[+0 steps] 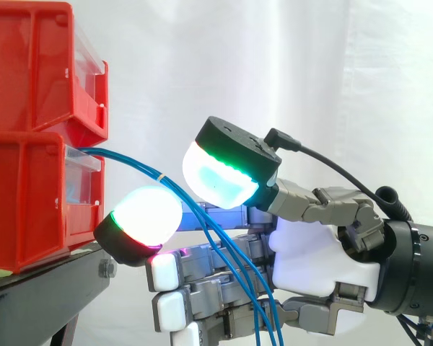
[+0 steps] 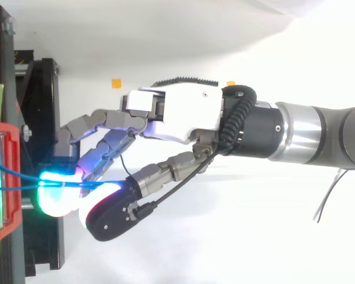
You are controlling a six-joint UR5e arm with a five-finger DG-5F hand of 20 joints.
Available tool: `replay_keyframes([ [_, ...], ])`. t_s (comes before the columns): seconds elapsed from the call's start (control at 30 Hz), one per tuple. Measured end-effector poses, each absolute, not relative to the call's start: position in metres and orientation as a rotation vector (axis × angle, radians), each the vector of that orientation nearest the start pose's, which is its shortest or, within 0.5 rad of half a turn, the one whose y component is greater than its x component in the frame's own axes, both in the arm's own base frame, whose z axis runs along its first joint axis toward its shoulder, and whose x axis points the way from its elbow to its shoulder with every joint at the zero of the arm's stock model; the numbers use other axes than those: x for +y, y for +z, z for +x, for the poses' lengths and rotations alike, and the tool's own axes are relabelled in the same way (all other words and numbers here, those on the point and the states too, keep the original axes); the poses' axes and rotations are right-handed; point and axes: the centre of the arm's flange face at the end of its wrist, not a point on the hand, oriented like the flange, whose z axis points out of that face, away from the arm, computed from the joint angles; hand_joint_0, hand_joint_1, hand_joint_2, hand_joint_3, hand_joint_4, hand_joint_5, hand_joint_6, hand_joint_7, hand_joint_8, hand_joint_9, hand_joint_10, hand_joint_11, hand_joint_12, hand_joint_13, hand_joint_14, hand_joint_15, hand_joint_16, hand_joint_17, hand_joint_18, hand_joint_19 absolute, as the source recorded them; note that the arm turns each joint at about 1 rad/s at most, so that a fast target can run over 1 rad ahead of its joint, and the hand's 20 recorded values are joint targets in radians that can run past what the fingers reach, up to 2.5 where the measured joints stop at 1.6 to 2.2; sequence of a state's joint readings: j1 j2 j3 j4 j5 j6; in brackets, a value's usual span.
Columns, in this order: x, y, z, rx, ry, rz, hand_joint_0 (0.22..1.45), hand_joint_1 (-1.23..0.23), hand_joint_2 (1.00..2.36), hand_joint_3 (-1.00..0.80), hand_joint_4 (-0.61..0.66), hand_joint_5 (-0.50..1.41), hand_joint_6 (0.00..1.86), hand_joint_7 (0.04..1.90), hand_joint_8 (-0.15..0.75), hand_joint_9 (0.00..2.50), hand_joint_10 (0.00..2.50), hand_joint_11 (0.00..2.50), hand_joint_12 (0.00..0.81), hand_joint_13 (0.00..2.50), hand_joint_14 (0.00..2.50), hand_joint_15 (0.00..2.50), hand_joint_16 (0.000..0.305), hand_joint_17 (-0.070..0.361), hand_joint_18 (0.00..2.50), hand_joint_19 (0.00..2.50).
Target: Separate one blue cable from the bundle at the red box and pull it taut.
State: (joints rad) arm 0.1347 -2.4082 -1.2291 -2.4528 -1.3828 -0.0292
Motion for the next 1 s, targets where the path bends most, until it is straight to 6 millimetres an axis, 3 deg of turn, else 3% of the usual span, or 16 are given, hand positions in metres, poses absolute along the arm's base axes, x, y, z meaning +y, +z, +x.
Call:
replay_keyframes([
  [1.0,-0.058,0.183,0.789,1.020,1.255,1.088,0.64,-0.70,1.01,-0.29,0.16,-0.18,0.72,1.01,0.298,0.81,0.02,0.74,0.364,0.92,0.02,0.55,0.045,0.102,0.73,0.60],
])
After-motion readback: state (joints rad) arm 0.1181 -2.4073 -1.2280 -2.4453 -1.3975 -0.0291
